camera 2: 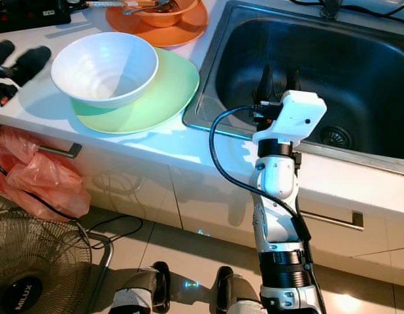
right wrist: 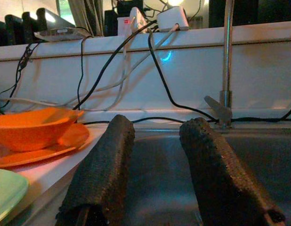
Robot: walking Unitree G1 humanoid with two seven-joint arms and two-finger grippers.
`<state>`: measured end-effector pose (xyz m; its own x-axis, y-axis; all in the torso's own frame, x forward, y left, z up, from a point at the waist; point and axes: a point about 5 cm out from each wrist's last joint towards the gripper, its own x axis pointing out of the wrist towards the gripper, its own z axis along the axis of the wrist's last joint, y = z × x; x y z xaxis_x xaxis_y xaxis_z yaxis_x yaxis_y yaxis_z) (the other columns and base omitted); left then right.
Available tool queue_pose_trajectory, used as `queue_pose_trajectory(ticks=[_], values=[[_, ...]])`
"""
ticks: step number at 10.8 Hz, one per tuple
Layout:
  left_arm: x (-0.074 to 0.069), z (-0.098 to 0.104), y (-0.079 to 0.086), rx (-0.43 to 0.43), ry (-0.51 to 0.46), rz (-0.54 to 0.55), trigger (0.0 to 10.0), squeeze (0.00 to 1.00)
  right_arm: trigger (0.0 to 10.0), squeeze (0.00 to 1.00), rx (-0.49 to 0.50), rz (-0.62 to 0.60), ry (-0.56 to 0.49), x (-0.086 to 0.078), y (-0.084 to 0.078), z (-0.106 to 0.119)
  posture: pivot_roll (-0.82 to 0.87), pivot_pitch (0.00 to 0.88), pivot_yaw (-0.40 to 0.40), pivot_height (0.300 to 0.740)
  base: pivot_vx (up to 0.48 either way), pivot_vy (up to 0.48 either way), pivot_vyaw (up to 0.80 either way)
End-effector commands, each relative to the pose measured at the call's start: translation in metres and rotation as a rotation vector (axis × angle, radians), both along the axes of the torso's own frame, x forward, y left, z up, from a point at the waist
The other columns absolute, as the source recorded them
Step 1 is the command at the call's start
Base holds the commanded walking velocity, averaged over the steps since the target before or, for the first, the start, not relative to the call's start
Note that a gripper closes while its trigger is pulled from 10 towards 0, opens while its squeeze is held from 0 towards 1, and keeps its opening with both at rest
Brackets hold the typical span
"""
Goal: Kitchen organization
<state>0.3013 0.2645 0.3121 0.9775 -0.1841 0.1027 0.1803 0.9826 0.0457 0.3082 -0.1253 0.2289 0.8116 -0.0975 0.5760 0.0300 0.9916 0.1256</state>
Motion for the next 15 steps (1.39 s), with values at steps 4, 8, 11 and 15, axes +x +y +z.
queue_pose_trajectory(ticks=[4, 8, 11, 15], values=[[0.011, -0.019, -0.013, -0.012, 0.117, -0.058, 10.0, 0.0, 10.0, 0.0, -0.002, -0.025, 0.013, -0.002, -0.004, -0.005, 0.13, 0.261, 0.017, 0.74, 0.0, 0.0, 0.0], [0.016, -0.032, -0.02, -0.055, 0.16, -0.072, 10.0, 0.0, 10.0, 0.0, -0.003, -0.031, 0.018, -0.002, -0.005, -0.005, 0.13, 0.266, 0.016, 0.74, 0.0, 0.0, 0.0], [0.016, -0.033, -0.026, -0.11, 0.141, -0.106, 10.0, 0.0, 10.0, 0.0, -0.006, -0.029, 0.022, -0.002, -0.005, -0.006, 0.13, 0.266, 0.013, 0.74, 0.0, 0.0, 0.0], [0.016, -0.035, -0.04, -0.224, 0.131, -0.181, 10.0, 0.0, 10.0, 0.0, -0.005, -0.024, 0.018, -0.002, -0.005, -0.005, 0.13, 0.265, 0.01, 0.74, 0.0, 0.0, 0.0]])
